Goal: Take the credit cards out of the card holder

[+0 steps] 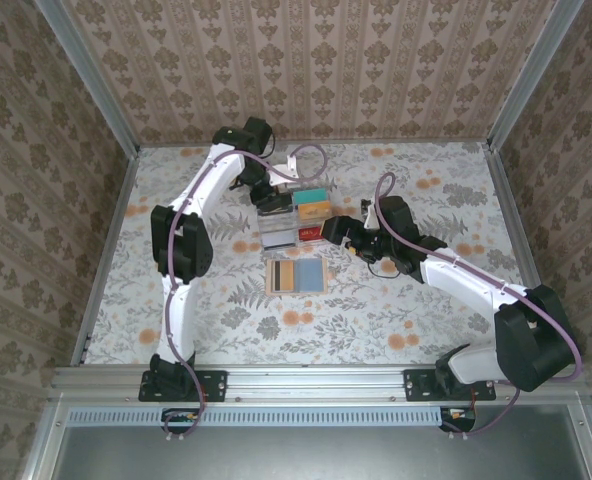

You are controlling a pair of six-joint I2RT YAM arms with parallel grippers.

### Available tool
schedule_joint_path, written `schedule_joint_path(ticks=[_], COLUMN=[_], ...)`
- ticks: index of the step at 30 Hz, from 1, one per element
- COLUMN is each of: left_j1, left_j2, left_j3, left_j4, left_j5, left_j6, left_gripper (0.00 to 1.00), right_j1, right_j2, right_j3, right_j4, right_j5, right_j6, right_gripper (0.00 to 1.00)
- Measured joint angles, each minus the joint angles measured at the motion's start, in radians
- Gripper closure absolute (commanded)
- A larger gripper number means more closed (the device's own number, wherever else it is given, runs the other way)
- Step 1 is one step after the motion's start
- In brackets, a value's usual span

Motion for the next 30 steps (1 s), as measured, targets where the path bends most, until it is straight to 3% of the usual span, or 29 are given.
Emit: schedule_joint_path(ticks=[7,12,21,30], left_j1=[0.017,0.047,0.076,0.15], left_j2=[-0.095,-0.282,-0.64,-0.981], left_j3=[-0.008,-0.134,-0.616,-1.124], left_j4=[0.095,0.254,0.645,0.822], left_j5=[0.067,0.089,-0.061,-0.257], left_j6=[-0.071,-0.177,-0.497,-0.839], left_gripper=[0.51,0.37,0.17,0.03], right_j1=[0.009,0.027,0.148,0.274], right_j2=[0.0,0.0,0.099,0.248], right_j3=[0.0,0.0,0.118,0.233], right_j4=[0.0,-0.02,-0.169,-0.262], right_j5=[0.0,0.016,0.127,0.211], right_j6=[0.0,-0.011,-0.089,-0.14], right_gripper=[0.0,0.0,0.07,0.24])
